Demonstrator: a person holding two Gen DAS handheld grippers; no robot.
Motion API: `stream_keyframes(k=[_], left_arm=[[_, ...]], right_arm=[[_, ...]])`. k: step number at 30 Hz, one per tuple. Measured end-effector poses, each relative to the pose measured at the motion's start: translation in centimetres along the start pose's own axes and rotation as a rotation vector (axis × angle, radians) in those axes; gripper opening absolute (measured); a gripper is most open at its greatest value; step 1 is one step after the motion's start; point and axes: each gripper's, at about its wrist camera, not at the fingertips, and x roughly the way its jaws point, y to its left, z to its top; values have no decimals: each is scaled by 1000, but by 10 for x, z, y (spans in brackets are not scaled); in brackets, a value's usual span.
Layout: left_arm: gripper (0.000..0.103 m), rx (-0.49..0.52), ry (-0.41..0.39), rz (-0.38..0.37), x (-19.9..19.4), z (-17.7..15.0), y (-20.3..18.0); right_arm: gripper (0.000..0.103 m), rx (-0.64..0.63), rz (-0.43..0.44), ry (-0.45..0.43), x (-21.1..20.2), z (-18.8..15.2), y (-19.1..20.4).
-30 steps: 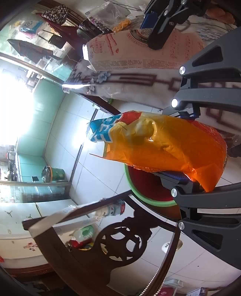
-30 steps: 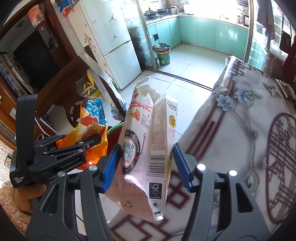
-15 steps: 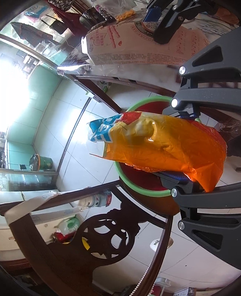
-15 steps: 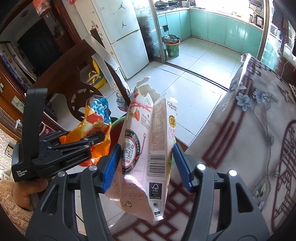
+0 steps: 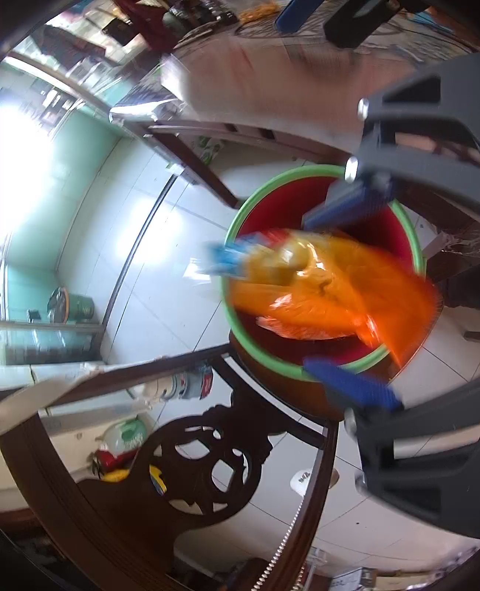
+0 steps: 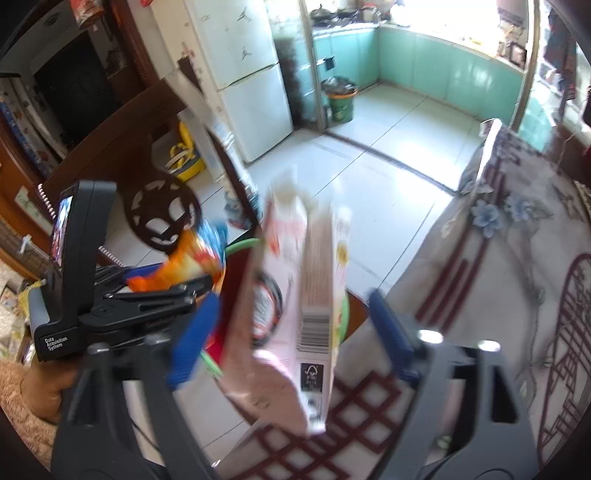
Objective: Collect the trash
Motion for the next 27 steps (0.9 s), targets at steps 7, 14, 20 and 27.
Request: stream_keyframes(k=[7, 14, 20, 27], left_arm=[[78, -30, -15, -31, -14, -4, -7], [82, -11, -94, -74, -46, -7, -37], [91, -14, -240, -108, -101, -22, -85], [95, -5, -587, -126, -178, -66, -166]], right_arm=[[84, 96, 6, -24, -20, -10, -28], [94, 146, -72, -113, -62, -28, -56], [98, 105, -189, -240, -123, -48, -80], [98, 106, -353, -546, -221, -97, -119]])
